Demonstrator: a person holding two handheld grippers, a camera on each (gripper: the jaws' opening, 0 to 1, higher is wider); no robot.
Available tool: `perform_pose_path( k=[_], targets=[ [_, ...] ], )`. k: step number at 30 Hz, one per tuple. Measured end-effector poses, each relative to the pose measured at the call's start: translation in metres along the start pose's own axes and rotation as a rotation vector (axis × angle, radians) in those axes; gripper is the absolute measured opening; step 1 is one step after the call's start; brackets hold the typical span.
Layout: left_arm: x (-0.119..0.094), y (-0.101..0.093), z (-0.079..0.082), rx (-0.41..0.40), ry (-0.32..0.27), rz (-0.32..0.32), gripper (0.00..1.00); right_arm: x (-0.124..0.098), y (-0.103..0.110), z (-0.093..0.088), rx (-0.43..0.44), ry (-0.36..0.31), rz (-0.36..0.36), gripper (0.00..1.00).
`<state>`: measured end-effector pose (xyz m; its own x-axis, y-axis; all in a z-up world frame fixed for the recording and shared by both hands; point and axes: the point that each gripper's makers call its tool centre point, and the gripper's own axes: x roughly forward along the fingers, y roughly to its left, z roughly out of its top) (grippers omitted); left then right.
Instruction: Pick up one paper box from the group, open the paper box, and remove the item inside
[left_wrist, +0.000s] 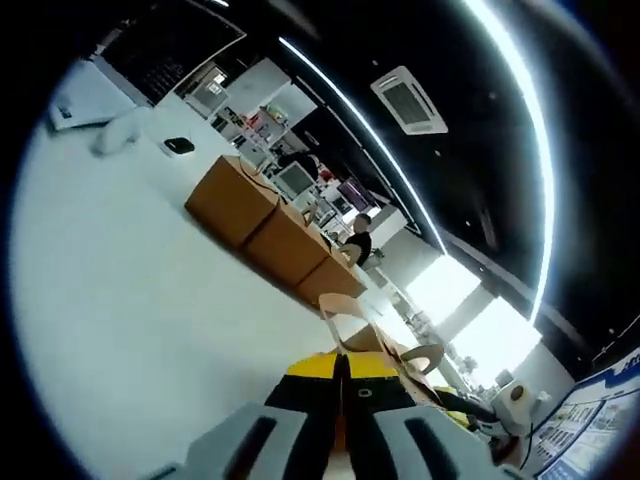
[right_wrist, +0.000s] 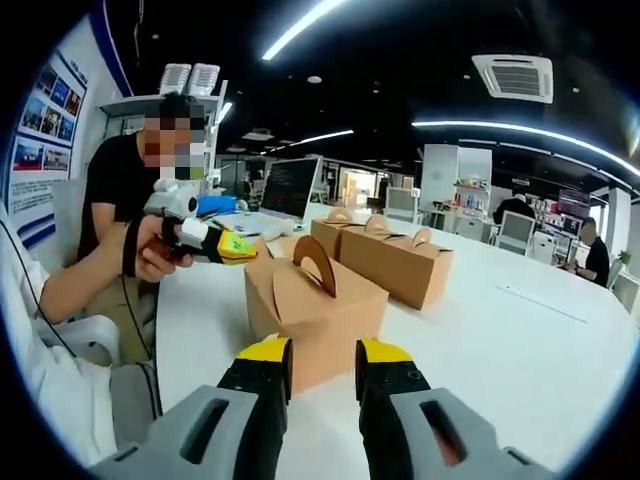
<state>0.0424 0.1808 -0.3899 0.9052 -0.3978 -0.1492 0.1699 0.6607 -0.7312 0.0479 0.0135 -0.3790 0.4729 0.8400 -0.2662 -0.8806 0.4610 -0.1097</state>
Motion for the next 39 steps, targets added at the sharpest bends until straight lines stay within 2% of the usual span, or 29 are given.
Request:
perform_pose_path(
  k=[6,9,14,18,21,23,25,27,30,33,36,39],
  targets=[
    [0.002,0.004,-0.012,0.011,0.013,0.012,0.04,0.001,0.001,-0.004,-0.015,0.014,-0.004,0.26],
    [0.003,0.006,-0.017,-0.008,0.019,-0.002,0.04,0.000,0.001,-0.004,-0.019,0.019,-0.004,0.26],
    [-0.002,0.000,-0.015,-0.020,0.002,-0.021,0.04,-0.006,-0.004,0.001,-0.012,0.007,-0.013,0.27],
    [-0.003,-0.002,-0.017,0.006,-0.010,-0.019,0.04,-0.014,-0.007,0.008,-0.019,-0.002,-0.020,0.27],
    [-0.006,-0.005,-0.012,-0.021,-0.049,-0.033,0.04,-0.026,-0.021,0.020,-0.114,0.010,-0.106,0.28],
    [-0.006,-0.007,-0.012,-0.035,-0.043,-0.046,0.04,-0.032,-0.022,0.029,-0.167,0.010,-0.140,0.28],
    [-0.008,-0.007,-0.013,-0.048,-0.057,-0.046,0.04,-0.037,-0.018,0.040,-0.208,0.004,-0.168,0.28],
    [-0.007,-0.007,-0.017,-0.048,-0.062,-0.037,0.04,-0.037,-0.011,0.044,-0.262,0.025,-0.180,0.28],
    [-0.009,-0.007,-0.021,-0.041,-0.068,-0.029,0.04,-0.028,0.001,0.046,-0.386,0.091,-0.183,0.28],
    [-0.012,-0.010,-0.018,-0.060,-0.089,-0.035,0.04,-0.017,0.014,0.058,-0.512,0.122,-0.188,0.28],
    [-0.013,-0.012,-0.019,-0.061,-0.099,-0.033,0.04,-0.006,0.027,0.063,-0.570,0.154,-0.151,0.28],
    [-0.014,-0.013,-0.020,-0.062,-0.101,-0.034,0.04,0.008,0.036,0.066,-0.589,0.179,-0.125,0.27]
  ],
)
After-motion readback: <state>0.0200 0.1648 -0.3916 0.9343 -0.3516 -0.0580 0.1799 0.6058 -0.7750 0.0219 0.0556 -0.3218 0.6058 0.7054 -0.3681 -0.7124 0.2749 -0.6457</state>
